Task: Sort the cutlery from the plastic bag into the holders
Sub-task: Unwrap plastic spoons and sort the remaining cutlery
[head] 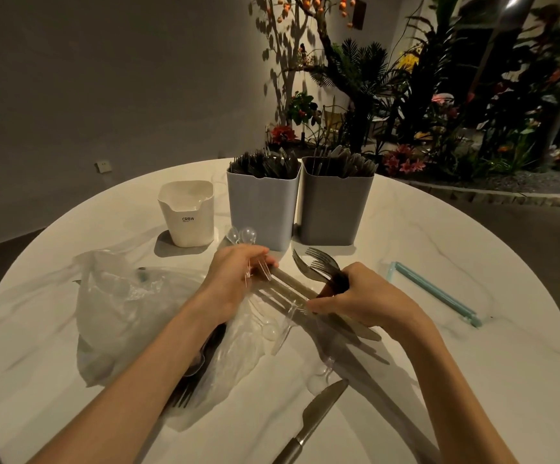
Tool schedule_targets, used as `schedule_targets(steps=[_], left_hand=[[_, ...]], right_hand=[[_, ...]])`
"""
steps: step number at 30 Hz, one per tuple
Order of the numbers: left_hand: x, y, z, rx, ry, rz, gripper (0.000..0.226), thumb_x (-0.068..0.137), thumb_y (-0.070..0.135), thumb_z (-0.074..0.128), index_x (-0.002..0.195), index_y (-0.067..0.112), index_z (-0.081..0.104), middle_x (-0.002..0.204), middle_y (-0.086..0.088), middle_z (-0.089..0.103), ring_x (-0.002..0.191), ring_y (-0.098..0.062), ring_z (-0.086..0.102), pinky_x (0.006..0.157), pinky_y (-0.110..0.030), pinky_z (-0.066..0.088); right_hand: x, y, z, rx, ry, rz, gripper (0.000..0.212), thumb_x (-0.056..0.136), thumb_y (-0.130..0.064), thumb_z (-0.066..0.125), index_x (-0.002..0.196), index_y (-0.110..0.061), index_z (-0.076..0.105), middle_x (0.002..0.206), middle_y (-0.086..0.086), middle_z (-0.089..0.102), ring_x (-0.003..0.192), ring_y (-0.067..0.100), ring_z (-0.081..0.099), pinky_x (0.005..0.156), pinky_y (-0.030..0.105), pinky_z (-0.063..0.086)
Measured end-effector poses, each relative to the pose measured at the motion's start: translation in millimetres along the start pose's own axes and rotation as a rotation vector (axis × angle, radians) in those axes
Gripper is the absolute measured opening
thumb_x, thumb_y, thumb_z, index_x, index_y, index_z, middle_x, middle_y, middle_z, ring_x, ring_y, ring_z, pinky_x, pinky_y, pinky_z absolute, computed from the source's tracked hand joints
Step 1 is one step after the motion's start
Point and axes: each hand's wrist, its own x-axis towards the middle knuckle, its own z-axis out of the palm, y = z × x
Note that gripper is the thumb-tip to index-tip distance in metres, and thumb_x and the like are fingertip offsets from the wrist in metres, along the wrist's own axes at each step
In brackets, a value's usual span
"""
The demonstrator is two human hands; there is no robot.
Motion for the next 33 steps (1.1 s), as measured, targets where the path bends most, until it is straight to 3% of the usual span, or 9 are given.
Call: schedule_targets(steps=[4, 11, 13, 17, 20, 23, 26, 29, 33], left_hand=[[3, -3, -2, 0.316, 0.045, 0.127, 0.013, 0.092, 0.011, 0.065, 0.092, 0.004, 0.076, 0.099, -0.014, 0.075, 0.098, -0.026, 0.070, 0.086, -0.036, 0.057], [1, -4, -6, 0.702, 0.021, 0.221, 0.023, 0.091, 0.018, 0.062, 0.087, -0.003, 0.072, 0.065, -0.004, 0.053, 0.058, -0.011, 0.042, 0.057, -0.020, 0.038], [1, -1, -6, 0.785, 0.004, 0.238, 0.021, 0.091, 0.022, 0.064, 0.096, 0.004, 0.074, 0.079, 0.002, 0.064, 0.063, -0.008, 0.048, 0.064, -0.023, 0.044], [-10, 11, -9, 0.893, 0.003, 0.325, 0.039, 0.090, 0.029, 0.070, 0.128, 0.020, 0.062, 0.121, 0.005, 0.062, 0.112, -0.011, 0.059, 0.099, -0.036, 0.051], [-36, 26, -3, 1.052, 0.036, 0.543, 0.015, 0.089, 0.024, 0.069, 0.105, 0.025, 0.069, 0.108, 0.007, 0.066, 0.100, -0.010, 0.061, 0.091, -0.033, 0.052], [-72, 37, 5, 1.083, -0.271, 0.395, 0.010, 0.087, 0.028, 0.074, 0.080, 0.023, 0.070, 0.080, 0.009, 0.069, 0.068, 0.001, 0.061, 0.065, -0.023, 0.052], [-109, 33, 14, 1.310, -0.661, 0.097, 0.025, 0.084, 0.045, 0.077, 0.082, 0.020, 0.073, 0.074, 0.006, 0.071, 0.057, 0.004, 0.058, 0.056, -0.018, 0.048], [-132, 22, 23, 1.510, -0.688, 0.136, 0.041, 0.073, 0.061, 0.080, 0.085, 0.022, 0.077, 0.063, 0.016, 0.059, 0.055, 0.007, 0.052, 0.052, -0.015, 0.037], [-143, 16, 32, 1.613, -0.654, 0.229, 0.051, 0.065, 0.064, 0.084, 0.092, 0.021, 0.079, 0.077, 0.022, 0.048, 0.073, 0.002, 0.047, 0.054, -0.017, 0.031]], right_hand=[[3, 1, -1, -0.030, 0.065, -0.014, 0.033, 0.082, -0.040, 0.080, 0.090, -0.024, 0.053, 0.084, -0.005, 0.056, 0.076, 0.016, 0.056, 0.076, 0.024, 0.052], [2, 4, -8, 0.015, 0.062, 0.010, 0.035, 0.084, -0.039, 0.079, 0.091, -0.024, 0.047, 0.087, -0.002, 0.054, 0.075, 0.016, 0.054, 0.076, 0.024, 0.048], [2, 6, -9, 0.039, 0.061, 0.017, 0.035, 0.084, -0.038, 0.079, 0.090, -0.023, 0.047, 0.087, -0.002, 0.055, 0.074, 0.017, 0.054, 0.074, 0.024, 0.048], [3, 6, -14, 0.033, 0.084, -0.001, 0.034, 0.083, -0.037, 0.080, 0.086, -0.023, 0.049, 0.085, -0.002, 0.057, 0.073, 0.015, 0.055, 0.070, 0.024, 0.051], [3, 1, -19, 0.018, 0.101, -0.027, 0.031, 0.084, -0.033, 0.080, 0.084, -0.022, 0.051, 0.081, -0.003, 0.056, 0.070, 0.014, 0.054, 0.062, 0.019, 0.047], [5, 0, -20, 0.000, 0.106, -0.033, 0.030, 0.082, -0.032, 0.082, 0.082, -0.021, 0.054, 0.080, -0.001, 0.060, 0.070, 0.013, 0.056, 0.064, 0.023, 0.050], [8, 2, -15, 0.004, 0.101, -0.027, 0.029, 0.081, -0.032, 0.083, 0.083, -0.019, 0.057, 0.082, 0.000, 0.062, 0.071, 0.011, 0.057, 0.062, 0.023, 0.049], [9, 2, -8, 0.027, 0.086, -0.018, 0.029, 0.082, -0.033, 0.081, 0.088, -0.017, 0.058, 0.087, 0.002, 0.063, 0.074, 0.012, 0.057, 0.067, 0.026, 0.049], [5, 0, 0, 0.012, 0.070, -0.015, 0.036, 0.085, -0.035, 0.079, 0.102, -0.013, 0.056, 0.096, 0.004, 0.061, 0.089, 0.018, 0.058, 0.079, 0.027, 0.049]])
